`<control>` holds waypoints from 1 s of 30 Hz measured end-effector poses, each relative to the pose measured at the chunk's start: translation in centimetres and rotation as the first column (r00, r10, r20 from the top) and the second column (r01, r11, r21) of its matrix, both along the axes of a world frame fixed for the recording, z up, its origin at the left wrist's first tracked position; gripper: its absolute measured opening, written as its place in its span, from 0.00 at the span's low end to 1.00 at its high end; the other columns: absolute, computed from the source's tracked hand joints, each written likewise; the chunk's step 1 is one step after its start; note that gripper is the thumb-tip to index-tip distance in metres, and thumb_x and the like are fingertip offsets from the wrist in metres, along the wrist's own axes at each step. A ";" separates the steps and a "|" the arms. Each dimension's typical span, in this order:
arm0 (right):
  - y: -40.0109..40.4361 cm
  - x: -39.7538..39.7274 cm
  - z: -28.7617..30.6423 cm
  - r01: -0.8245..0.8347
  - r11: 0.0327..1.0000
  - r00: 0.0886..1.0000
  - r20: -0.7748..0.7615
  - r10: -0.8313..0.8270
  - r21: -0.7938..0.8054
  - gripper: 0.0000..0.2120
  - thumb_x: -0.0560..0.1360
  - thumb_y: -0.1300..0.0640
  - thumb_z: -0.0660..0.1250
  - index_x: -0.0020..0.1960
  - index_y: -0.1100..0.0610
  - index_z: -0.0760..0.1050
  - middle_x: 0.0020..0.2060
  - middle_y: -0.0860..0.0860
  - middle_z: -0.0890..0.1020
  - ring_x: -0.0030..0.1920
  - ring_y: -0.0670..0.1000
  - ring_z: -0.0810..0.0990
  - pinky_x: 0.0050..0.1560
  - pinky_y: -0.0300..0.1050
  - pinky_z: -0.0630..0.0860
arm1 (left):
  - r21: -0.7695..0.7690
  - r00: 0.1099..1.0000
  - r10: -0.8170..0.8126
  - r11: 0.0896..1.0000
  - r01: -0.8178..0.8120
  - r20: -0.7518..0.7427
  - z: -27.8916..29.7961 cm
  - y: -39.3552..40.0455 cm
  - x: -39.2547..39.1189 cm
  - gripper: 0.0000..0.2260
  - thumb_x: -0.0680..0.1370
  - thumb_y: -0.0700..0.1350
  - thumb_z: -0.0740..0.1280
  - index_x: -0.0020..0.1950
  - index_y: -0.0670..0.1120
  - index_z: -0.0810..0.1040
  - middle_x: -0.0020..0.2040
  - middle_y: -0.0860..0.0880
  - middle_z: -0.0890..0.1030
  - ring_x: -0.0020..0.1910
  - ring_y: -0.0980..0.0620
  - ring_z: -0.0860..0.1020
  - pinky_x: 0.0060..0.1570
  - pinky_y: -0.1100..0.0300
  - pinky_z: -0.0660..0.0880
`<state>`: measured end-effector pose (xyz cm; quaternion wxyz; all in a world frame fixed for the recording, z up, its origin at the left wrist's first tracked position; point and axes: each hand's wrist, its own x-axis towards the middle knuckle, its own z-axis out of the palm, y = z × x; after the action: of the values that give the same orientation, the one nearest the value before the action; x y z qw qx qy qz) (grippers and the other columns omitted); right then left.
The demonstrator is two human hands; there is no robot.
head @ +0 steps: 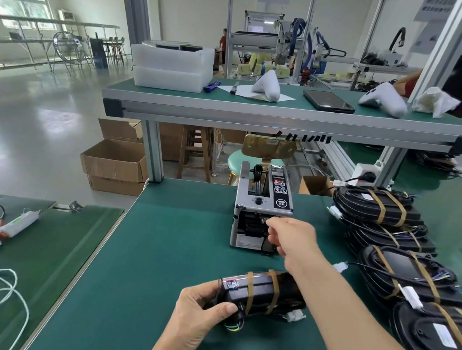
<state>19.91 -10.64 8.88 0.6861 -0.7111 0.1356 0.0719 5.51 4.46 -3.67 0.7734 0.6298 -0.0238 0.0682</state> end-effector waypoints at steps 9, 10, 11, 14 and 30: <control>-8.0 -9.3 -3.7 -0.034 0.995 0.982 0.186 0.015 0.097 0.06 0.75 0.64 0.76 0.39 0.57 0.86 0.38 0.44 0.88 0.36 0.36 0.81 0.37 0.24 0.73 | 0.041 0.999 0.042 0.998 -0.043 0.009 0.0 0.0 -0.1 0.25 0.71 0.56 0.83 0.64 0.48 0.87 0.61 0.42 0.87 0.62 0.47 0.85 0.59 0.60 0.80; -8.1 -9.4 -4.1 -0.032 0.992 0.984 0.178 0.011 0.118 0.07 0.75 0.64 0.76 0.39 0.57 0.86 0.39 0.43 0.88 0.37 0.35 0.82 0.38 0.24 0.73 | 0.045 0.999 0.043 0.998 -0.043 0.009 -0.1 0.0 -0.1 0.25 0.71 0.56 0.83 0.64 0.48 0.87 0.61 0.43 0.87 0.62 0.47 0.85 0.59 0.60 0.80; -8.2 -9.5 -4.3 -0.036 0.991 0.984 0.180 0.013 0.128 0.07 0.75 0.64 0.76 0.39 0.56 0.86 0.39 0.42 0.88 0.38 0.35 0.82 0.40 0.24 0.73 | 0.047 0.999 0.044 0.998 -0.045 0.007 -0.1 0.0 -0.1 0.25 0.71 0.56 0.83 0.64 0.48 0.87 0.61 0.43 0.87 0.62 0.48 0.85 0.59 0.61 0.80; -7.9 -9.3 -4.4 -0.043 0.992 0.979 0.202 0.019 0.116 0.09 0.75 0.64 0.76 0.37 0.56 0.86 0.37 0.42 0.87 0.37 0.35 0.81 0.38 0.23 0.73 | 0.046 0.999 0.054 0.997 -0.054 0.002 -0.2 0.1 0.0 0.25 0.70 0.57 0.84 0.64 0.48 0.87 0.61 0.43 0.87 0.61 0.49 0.85 0.58 0.62 0.80; -6.8 -8.6 -4.4 -0.047 0.992 0.973 0.218 0.072 -0.120 0.07 0.73 0.59 0.75 0.39 0.48 0.85 0.34 0.46 0.85 0.36 0.45 0.79 0.44 0.43 0.77 | 0.045 0.998 0.058 0.997 -0.058 -0.006 -0.4 0.1 0.0 0.25 0.70 0.56 0.84 0.64 0.49 0.87 0.60 0.43 0.87 0.59 0.49 0.86 0.57 0.62 0.80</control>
<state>11.26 -17.48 4.46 0.6529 -0.7564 0.0405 0.0047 5.52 4.56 -4.07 0.7567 0.6478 -0.0042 0.0878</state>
